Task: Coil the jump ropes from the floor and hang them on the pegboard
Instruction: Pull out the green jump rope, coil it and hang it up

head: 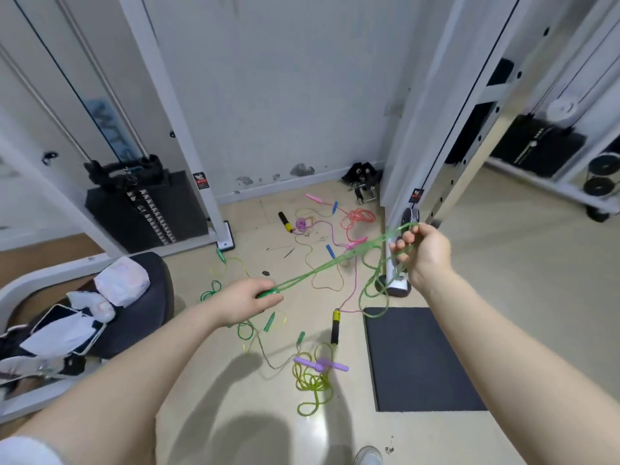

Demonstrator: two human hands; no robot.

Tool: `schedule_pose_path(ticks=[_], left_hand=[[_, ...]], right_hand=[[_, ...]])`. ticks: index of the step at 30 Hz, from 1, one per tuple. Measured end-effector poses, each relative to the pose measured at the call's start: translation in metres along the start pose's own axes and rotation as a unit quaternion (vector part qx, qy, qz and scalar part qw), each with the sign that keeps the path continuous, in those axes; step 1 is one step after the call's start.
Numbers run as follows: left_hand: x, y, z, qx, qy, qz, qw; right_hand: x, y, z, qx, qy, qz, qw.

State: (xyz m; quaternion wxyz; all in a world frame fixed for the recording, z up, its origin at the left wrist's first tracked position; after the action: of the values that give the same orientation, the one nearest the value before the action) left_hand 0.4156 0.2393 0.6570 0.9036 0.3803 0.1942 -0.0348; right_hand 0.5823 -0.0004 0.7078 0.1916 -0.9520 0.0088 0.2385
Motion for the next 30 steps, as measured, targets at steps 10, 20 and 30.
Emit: schedule_pose_path(ticks=[10,20,30], left_hand=[[-0.024,0.02,0.067,-0.193,-0.039,0.021,0.98],[-0.06,0.046,0.189,-0.347,-0.2,0.055,0.915],[-0.037,0.018,0.089,-0.21,0.119,0.3,0.923]], right_hand=[[-0.016,0.056,-0.017,-0.603,0.084,0.068,0.791],[-0.119,-0.01,0.028,-0.448,-0.05,-0.562,0.694],[-0.098,0.025,0.03,-0.327,-0.11,-0.328,0.879]])
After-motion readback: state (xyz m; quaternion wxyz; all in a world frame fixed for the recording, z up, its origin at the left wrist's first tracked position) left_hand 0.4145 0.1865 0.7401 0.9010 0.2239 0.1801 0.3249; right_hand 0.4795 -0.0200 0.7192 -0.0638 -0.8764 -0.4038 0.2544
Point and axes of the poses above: each hand's wrist, its own x-axis towards the middle knuckle, its own y-axis out of the back of the hand, z = x × y, the point moved 4 cm from there along x, towards the middle knuckle, and after that the axes turned 4 degrees about -x, right-handed, at the moved point
